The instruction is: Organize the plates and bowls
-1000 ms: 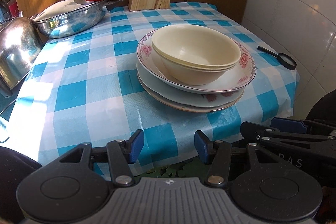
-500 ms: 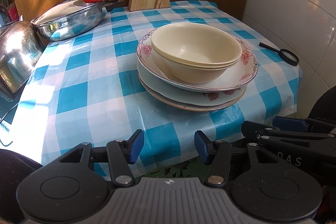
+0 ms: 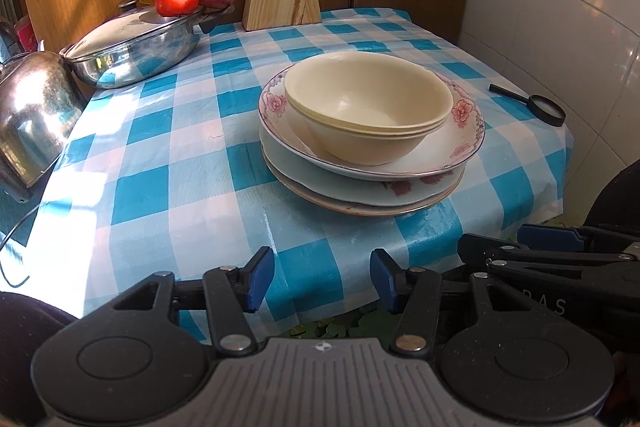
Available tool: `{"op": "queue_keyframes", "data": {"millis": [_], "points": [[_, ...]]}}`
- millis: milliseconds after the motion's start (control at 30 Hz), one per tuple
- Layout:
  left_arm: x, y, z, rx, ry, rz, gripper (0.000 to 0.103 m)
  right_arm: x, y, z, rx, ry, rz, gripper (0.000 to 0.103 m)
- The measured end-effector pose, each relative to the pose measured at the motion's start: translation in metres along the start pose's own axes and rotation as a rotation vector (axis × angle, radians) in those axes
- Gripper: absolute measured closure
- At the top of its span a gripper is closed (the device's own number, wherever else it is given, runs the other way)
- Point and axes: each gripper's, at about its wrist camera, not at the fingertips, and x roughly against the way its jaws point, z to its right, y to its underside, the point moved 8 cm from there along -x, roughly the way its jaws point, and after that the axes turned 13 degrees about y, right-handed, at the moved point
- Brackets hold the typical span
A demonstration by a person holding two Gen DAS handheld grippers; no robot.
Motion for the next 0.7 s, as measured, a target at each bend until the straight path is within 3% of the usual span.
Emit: {"op": "queue_keyframes", "data": {"millis": [700], "points": [[-0.0006, -0.0022, -0.0024, -0.004, -0.008, 0.014, 0.053, -0.0005, 0.0008, 0.0001, -0.002, 0.004, -0.002, 0.04]]}}
